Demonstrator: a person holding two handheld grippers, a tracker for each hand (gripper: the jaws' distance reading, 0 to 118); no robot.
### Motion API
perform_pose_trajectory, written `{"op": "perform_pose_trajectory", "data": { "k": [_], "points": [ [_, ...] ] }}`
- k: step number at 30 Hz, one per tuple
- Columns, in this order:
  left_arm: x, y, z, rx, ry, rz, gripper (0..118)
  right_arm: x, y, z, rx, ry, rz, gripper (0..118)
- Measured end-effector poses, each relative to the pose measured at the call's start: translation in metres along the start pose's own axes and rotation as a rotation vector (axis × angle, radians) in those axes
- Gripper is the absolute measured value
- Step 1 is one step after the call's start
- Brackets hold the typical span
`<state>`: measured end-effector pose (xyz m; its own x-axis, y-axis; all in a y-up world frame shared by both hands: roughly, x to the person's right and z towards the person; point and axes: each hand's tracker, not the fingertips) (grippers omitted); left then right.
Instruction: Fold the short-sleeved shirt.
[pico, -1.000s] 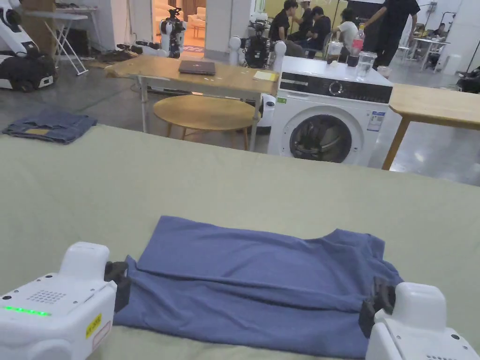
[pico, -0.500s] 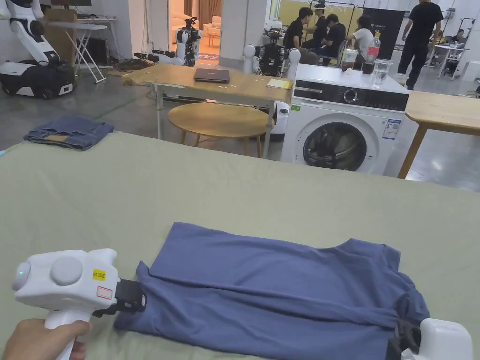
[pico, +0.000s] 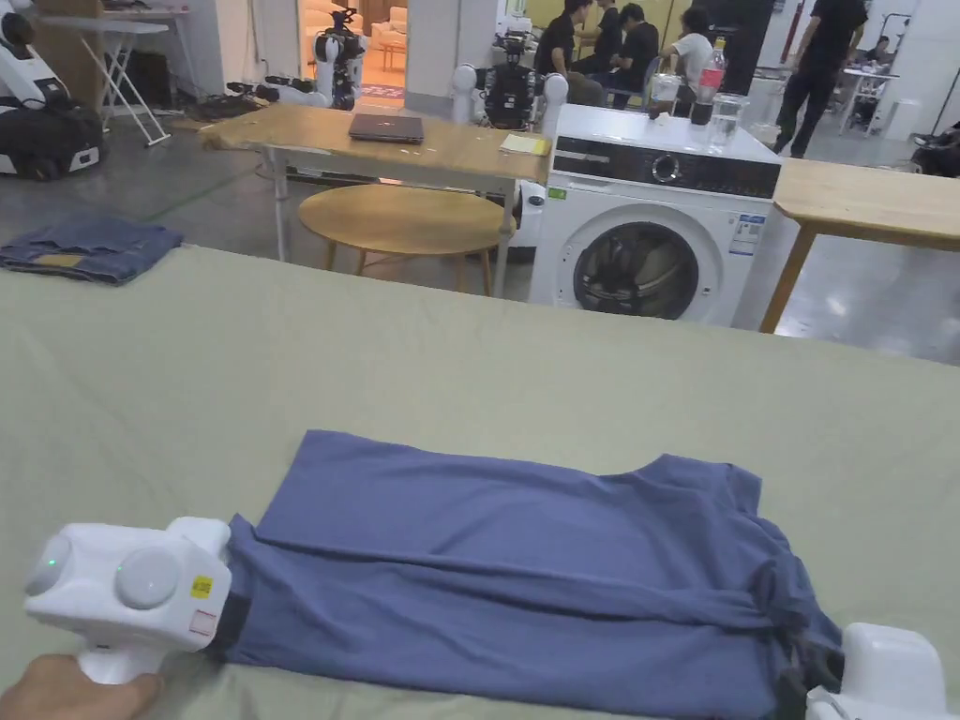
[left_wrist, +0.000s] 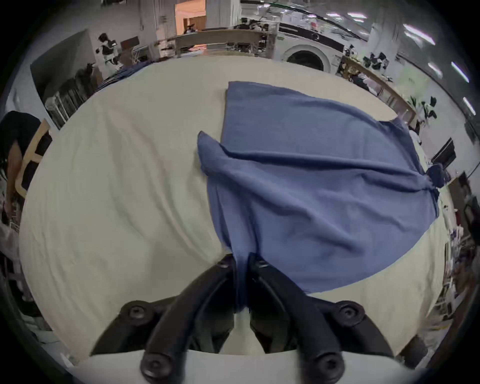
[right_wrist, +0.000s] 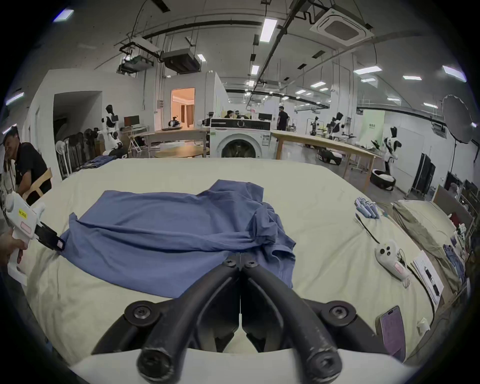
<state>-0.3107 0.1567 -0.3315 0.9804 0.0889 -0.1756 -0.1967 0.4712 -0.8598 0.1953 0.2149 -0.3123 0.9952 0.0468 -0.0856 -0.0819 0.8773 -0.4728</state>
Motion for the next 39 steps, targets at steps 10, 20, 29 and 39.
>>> {"op": "perform_pose_trajectory", "data": {
  "k": [10, 20, 29, 39],
  "points": [
    [-0.004, -0.008, 0.029, 0.069, -0.038, 0.029, 2, 0.077, 0.021, -0.052, -0.248, 0.018, -0.026, 54],
    [-0.001, -0.008, 0.033, 0.062, -0.034, 0.005, 2, 0.068, -0.003, -0.120, -0.496, 0.133, -0.016, 49],
    [-0.008, -0.014, 0.031, 0.055, -0.061, 0.025, 2, 0.069, -0.015, -0.111, -0.437, 0.137, -0.050, 6],
    [-0.013, -0.001, 0.083, 0.156, -0.118, 0.049, 2, 0.071, 0.044, -0.043, -0.274, 0.115, -0.010, 5]
  ]
}}
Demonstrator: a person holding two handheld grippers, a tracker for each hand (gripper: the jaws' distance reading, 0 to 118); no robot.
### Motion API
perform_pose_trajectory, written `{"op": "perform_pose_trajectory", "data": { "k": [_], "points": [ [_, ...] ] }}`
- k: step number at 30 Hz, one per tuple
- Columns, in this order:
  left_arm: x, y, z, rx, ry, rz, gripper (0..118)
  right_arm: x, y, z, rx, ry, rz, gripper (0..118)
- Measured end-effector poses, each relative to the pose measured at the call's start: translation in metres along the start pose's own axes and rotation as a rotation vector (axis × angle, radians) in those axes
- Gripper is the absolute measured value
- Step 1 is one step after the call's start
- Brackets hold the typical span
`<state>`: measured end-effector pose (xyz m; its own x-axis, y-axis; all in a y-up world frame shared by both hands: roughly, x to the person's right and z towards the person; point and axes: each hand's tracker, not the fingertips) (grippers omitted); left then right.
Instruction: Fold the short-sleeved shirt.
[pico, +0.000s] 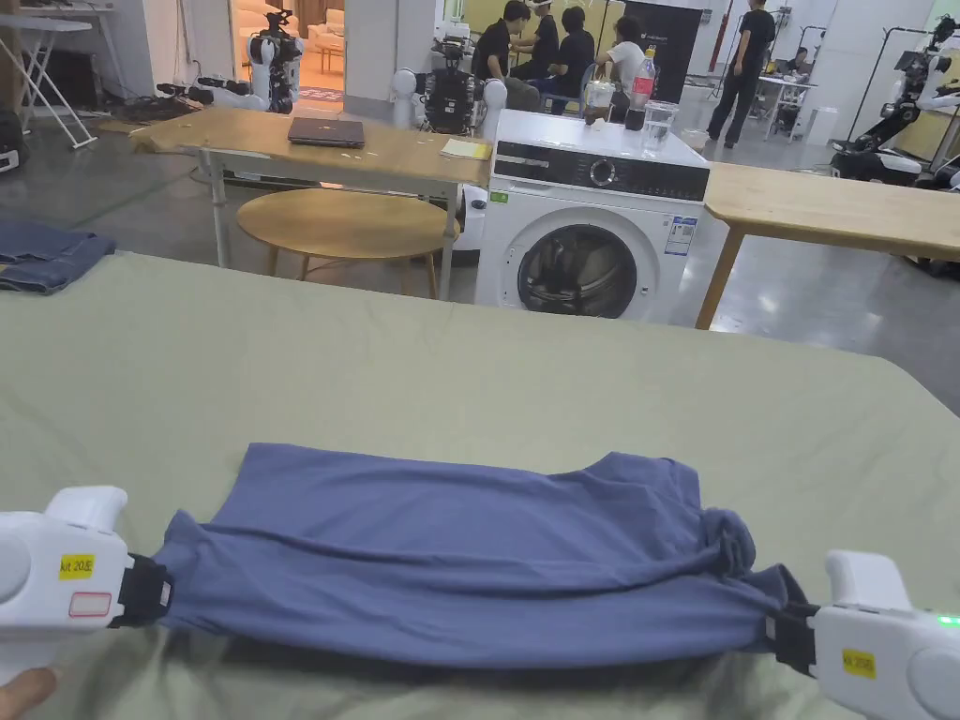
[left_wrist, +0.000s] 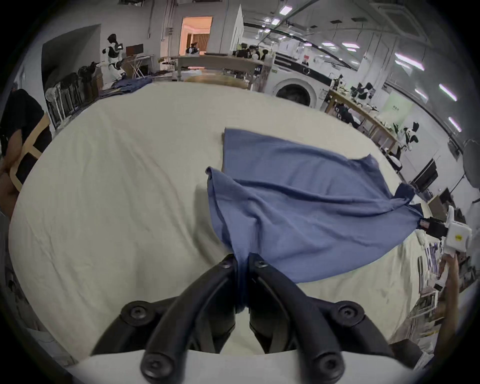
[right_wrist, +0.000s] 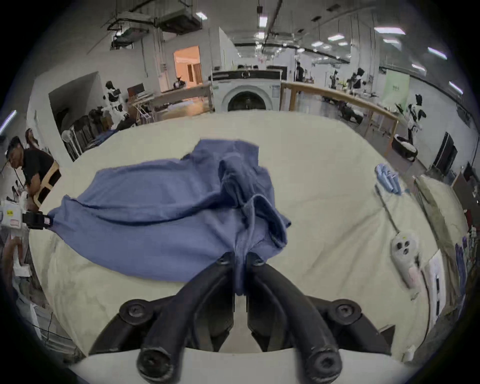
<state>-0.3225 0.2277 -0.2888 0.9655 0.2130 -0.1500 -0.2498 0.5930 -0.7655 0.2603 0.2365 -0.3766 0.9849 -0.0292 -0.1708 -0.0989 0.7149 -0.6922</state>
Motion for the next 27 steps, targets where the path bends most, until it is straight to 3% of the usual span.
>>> {"op": "perform_pose_trajectory", "data": {
  "k": [5, 12, 20, 27],
  "points": [
    [-0.008, -0.004, 0.031, 0.038, -0.005, -0.009, 2, -0.006, 0.000, 0.046, 0.054, -0.022, 0.031, 5],
    [-0.020, -0.063, 0.058, 0.013, 0.000, -0.006, 2, -0.018, -0.060, 0.084, -0.037, -0.074, 0.093, 5],
    [-0.022, -0.133, 0.041, -0.077, 0.031, 0.003, 2, -0.021, -0.146, 0.057, -0.224, -0.124, 0.085, 5],
    [-0.024, -0.149, 0.016, -0.112, 0.072, -0.030, 2, -0.021, -0.158, 0.033, -0.264, -0.134, 0.093, 5]
  ]
}}
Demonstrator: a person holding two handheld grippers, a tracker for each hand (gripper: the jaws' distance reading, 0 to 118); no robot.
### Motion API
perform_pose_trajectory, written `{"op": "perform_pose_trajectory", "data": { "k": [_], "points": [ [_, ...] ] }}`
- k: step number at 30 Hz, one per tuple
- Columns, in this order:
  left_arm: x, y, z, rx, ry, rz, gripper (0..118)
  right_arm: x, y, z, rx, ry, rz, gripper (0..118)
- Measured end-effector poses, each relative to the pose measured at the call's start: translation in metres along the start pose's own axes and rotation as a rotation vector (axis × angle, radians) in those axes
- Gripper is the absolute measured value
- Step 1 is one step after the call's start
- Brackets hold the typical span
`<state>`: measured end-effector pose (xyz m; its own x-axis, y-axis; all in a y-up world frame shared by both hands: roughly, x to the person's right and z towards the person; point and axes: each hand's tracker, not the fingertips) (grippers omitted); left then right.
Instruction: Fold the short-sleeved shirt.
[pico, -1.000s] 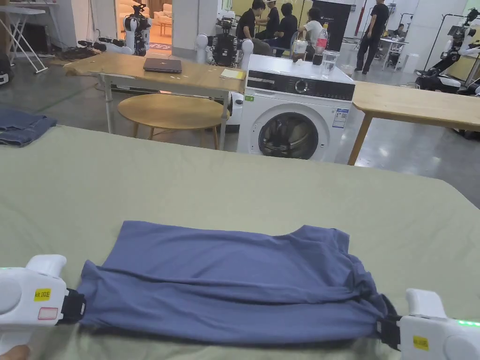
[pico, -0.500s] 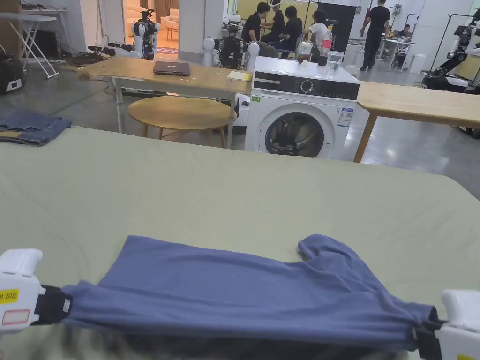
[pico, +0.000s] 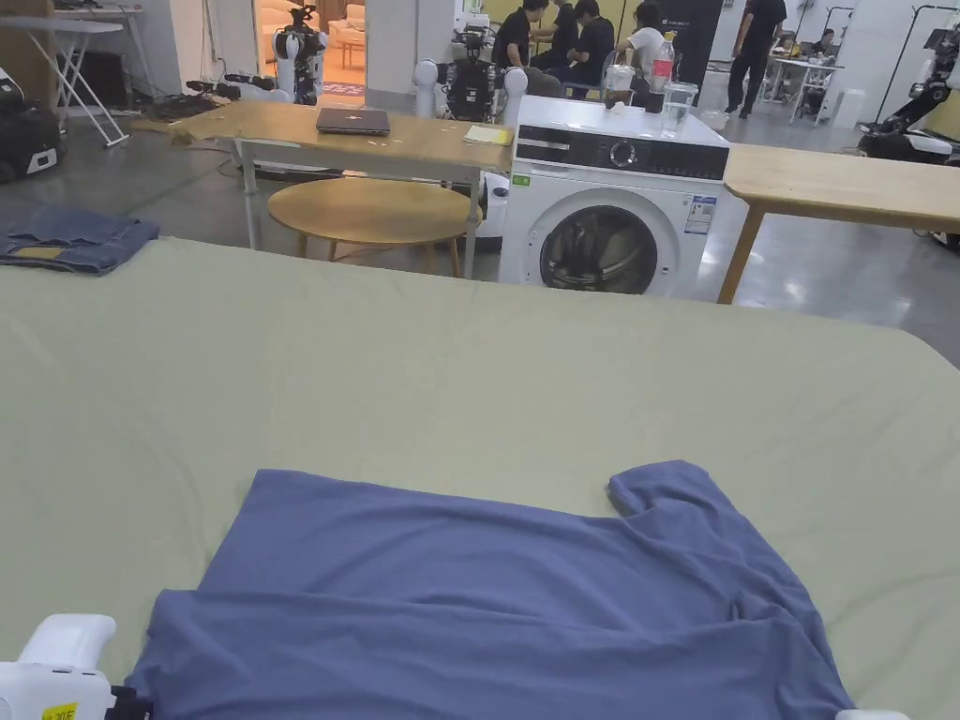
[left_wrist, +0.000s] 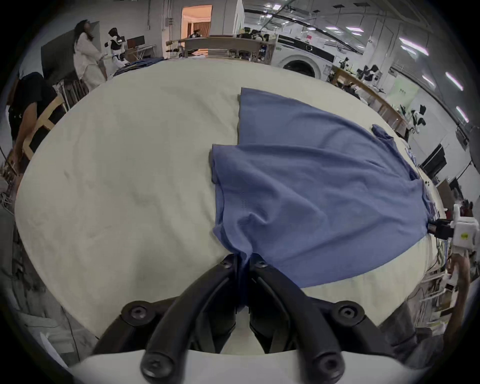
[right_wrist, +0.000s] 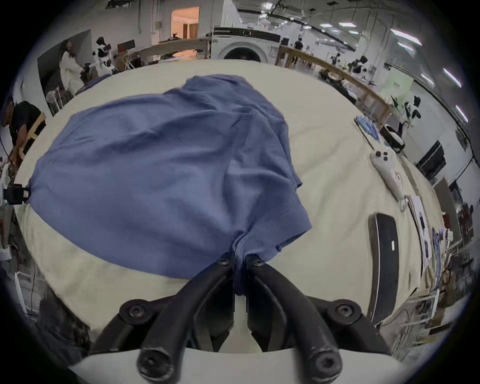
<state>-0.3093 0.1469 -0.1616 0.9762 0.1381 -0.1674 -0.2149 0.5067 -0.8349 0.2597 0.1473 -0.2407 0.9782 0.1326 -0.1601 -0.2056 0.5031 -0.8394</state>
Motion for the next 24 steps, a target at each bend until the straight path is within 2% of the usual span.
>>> {"op": "perform_pose_trajectory", "data": {
  "k": [2, 4, 6, 7, 9, 12, 15, 16, 18, 19, 21, 22, 24],
  "points": [
    [0.000, 0.002, 0.000, -0.002, 0.000, 0.000, 2, -0.002, 0.004, 0.003, -0.001, -0.005, 0.006, 6],
    [-0.002, 0.007, 0.001, -0.004, -0.002, 0.003, 3, 0.000, 0.008, 0.010, -0.003, -0.004, 0.006, 15],
    [0.001, 0.013, 0.009, 0.008, 0.008, 0.009, 30, -0.002, 0.015, 0.026, 0.047, -0.027, 0.026, 51],
    [0.004, 0.015, 0.016, 0.033, 0.018, -0.005, 40, -0.003, 0.018, 0.035, 0.099, -0.036, 0.023, 63],
    [0.010, 0.025, 0.028, 0.087, 0.008, -0.018, 48, -0.004, 0.029, 0.053, 0.172, -0.029, 0.002, 63],
    [0.022, 0.040, 0.043, 0.221, -0.027, -0.036, 48, -0.011, 0.046, 0.071, 0.300, -0.004, -0.047, 63],
    [0.045, 0.049, 0.059, 0.353, -0.015, -0.053, 48, -0.027, 0.060, 0.081, 0.452, -0.021, -0.079, 63],
    [0.051, 0.050, 0.062, 0.402, -0.010, -0.068, 48, -0.033, 0.062, 0.083, 0.521, -0.002, -0.090, 62],
    [0.066, 0.051, 0.068, 0.515, 0.038, -0.105, 47, -0.048, 0.065, 0.089, 0.645, 0.014, -0.121, 32],
    [0.068, 0.049, 0.067, 0.575, 0.063, -0.119, 44, -0.056, 0.068, 0.091, 0.668, -0.014, -0.112, 16],
    [0.079, 0.047, 0.071, 0.662, 0.085, -0.126, 16, -0.074, 0.075, 0.093, 0.702, -0.024, -0.095, 9],
    [0.083, 0.047, 0.073, 0.698, 0.080, -0.126, 7, -0.080, 0.079, 0.093, 0.716, 0.006, -0.099, 4],
    [0.090, 0.048, 0.074, 0.750, 0.099, -0.130, 4, -0.092, 0.083, 0.093, 0.742, 0.053, -0.095, 1]
  ]
}}
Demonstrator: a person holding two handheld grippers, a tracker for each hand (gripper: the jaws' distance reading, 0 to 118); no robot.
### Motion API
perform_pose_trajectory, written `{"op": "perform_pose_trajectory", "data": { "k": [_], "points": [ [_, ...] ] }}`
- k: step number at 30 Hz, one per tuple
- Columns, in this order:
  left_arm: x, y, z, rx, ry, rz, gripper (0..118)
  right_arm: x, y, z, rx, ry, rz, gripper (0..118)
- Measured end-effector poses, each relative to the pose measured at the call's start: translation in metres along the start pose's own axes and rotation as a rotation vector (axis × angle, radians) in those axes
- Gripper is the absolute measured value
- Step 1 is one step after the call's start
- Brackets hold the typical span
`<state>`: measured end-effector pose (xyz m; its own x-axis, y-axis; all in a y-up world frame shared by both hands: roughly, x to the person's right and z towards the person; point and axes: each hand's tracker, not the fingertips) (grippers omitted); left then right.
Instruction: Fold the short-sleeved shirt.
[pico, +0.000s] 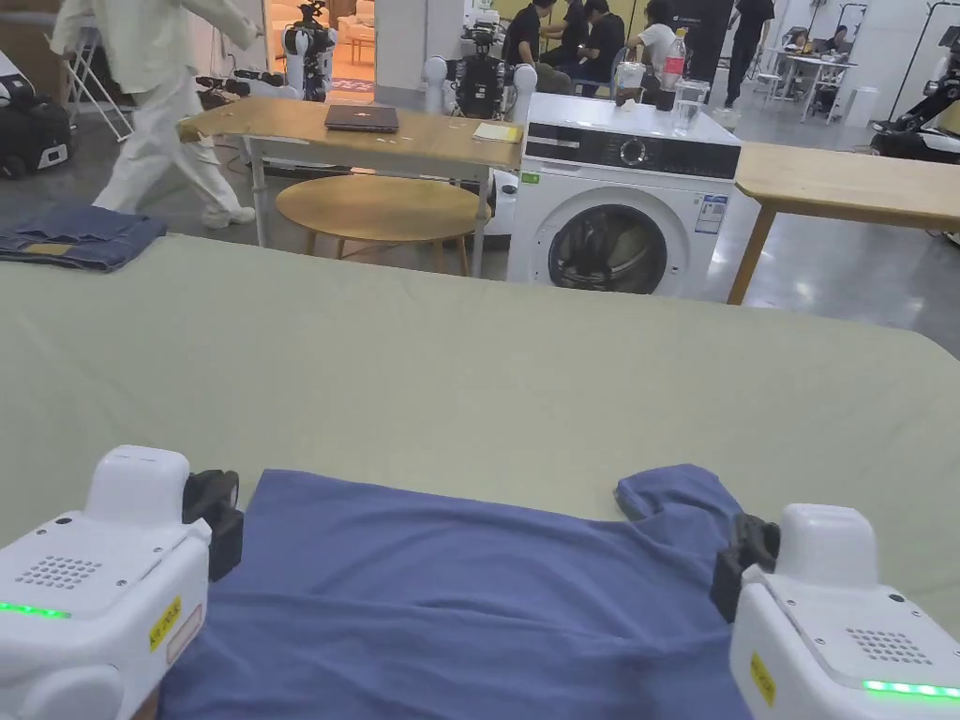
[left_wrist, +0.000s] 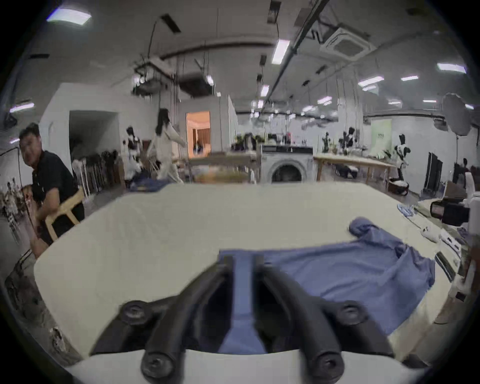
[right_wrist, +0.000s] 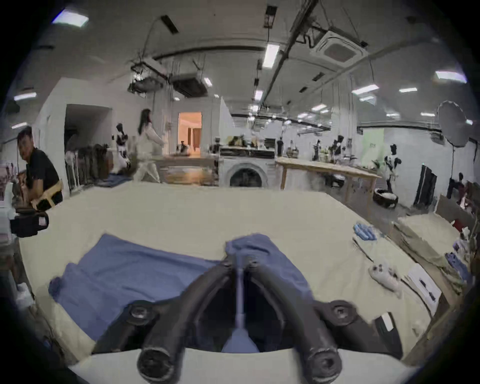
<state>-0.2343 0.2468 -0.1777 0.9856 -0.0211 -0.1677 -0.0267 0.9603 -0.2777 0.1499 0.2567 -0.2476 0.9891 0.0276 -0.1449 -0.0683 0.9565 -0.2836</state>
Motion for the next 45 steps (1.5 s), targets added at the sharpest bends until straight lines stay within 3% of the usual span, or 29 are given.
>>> {"op": "perform_pose_trajectory", "data": {
  "k": [8, 20, 21, 23, 31, 33, 36, 37, 38, 39, 42, 45],
  "points": [
    [-0.007, 0.013, -0.038, -0.023, -0.002, 0.053, 0, -0.024, 0.000, -0.015, 0.084, 0.024, -0.038, 0],
    [-0.071, 0.035, -0.233, -0.599, -0.150, 0.171, 0, -0.014, -0.004, -0.057, -0.057, 0.048, 0.000, 0],
    [-0.073, 0.033, -0.249, -0.647, -0.143, 0.180, 7, -0.012, -0.006, -0.060, -0.073, 0.042, 0.005, 0],
    [-0.077, 0.029, -0.272, -0.720, -0.135, 0.175, 43, -0.006, -0.009, -0.065, -0.096, 0.033, 0.006, 0],
    [-0.072, 0.000, -0.323, -0.896, -0.088, 0.141, 46, 0.019, -0.024, -0.073, -0.180, -0.026, 0.008, 0],
    [-0.062, 0.000, -0.318, -0.853, -0.056, 0.126, 46, 0.026, -0.027, -0.074, -0.197, -0.039, 0.003, 0],
    [-0.053, -0.001, -0.316, -0.848, -0.059, 0.041, 34, 0.034, -0.030, -0.074, -0.216, -0.057, -0.008, 0],
    [-0.050, 0.001, -0.317, -0.850, -0.068, 0.034, 25, 0.036, -0.030, -0.075, -0.224, -0.059, -0.013, 0],
    [-0.048, 0.003, -0.317, -0.849, -0.074, 0.023, 7, 0.039, -0.030, -0.076, -0.235, -0.060, -0.016, 0],
    [-0.047, 0.004, -0.316, -0.845, -0.078, 0.008, 0, 0.043, -0.028, -0.078, -0.243, -0.060, -0.022, 0],
    [-0.043, 0.004, -0.304, -0.800, -0.085, -0.026, 0, 0.057, -0.018, -0.084, -0.264, -0.057, -0.052, 0],
    [-0.047, 0.009, -0.281, -0.737, -0.106, 0.030, 0, 0.078, 0.001, -0.103, -0.307, -0.057, -0.067, 0]
  ]
}}
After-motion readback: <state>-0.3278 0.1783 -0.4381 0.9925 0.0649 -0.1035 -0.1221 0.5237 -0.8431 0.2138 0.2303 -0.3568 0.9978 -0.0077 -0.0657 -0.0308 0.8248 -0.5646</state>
